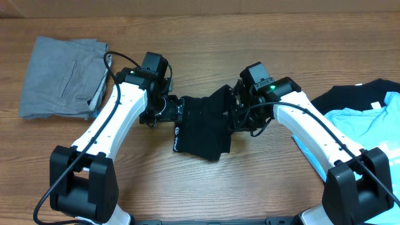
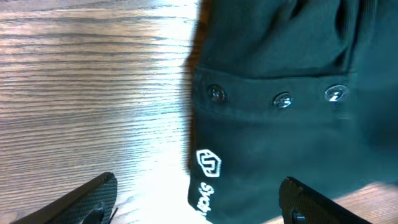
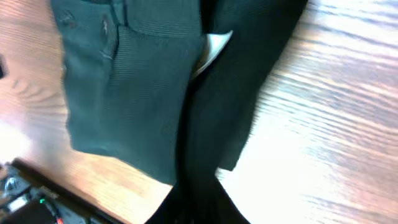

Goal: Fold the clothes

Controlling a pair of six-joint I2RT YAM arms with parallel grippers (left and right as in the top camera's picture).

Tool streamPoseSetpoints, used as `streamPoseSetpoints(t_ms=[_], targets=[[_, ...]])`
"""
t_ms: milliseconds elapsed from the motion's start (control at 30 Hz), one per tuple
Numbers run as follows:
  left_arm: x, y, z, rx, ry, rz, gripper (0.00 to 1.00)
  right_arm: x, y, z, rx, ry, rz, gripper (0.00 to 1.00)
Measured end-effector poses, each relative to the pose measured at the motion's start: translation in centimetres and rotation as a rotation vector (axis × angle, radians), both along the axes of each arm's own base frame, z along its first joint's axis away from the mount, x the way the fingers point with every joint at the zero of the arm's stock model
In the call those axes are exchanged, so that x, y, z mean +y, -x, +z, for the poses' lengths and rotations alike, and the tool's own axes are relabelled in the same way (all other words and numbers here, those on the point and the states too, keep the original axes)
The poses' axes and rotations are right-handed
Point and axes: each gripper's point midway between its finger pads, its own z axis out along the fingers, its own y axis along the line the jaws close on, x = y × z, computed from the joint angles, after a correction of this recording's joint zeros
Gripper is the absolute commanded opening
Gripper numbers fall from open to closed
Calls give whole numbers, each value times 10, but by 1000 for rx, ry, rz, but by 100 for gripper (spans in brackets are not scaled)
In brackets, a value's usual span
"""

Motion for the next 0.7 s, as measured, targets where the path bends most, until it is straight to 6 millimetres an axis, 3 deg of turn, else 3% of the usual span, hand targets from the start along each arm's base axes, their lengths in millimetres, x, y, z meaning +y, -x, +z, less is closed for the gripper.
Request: streamPoseSetpoints(t_ms=[33, 67, 200, 267, 367, 467, 633, 700], targets=[[0, 0, 0, -1, 0, 0, 87, -3, 2, -1, 14, 19, -16, 49], [0, 0, 0, 0, 0, 0, 87, -10, 7, -4, 34, 54, -20, 52], [0, 0, 0, 1, -1, 0, 88, -30, 26, -8, 116, 159, -61, 52], [0, 0, 0, -2, 0, 0, 87, -35, 24, -9, 112, 177, -78, 48], [-1, -7, 1, -30, 4, 1, 80, -31, 11, -8, 66, 147, -80, 45], [-6, -26, 3, -111, 21, -10, 79, -14, -9, -4, -18, 55, -58, 46], [-13, -54, 2, -245, 50, -26, 79, 10, -46, 10, -178, -68, -37, 54], [-15, -59, -1, -274, 57, -32, 79, 16, -56, 12, -217, -94, -36, 62]])
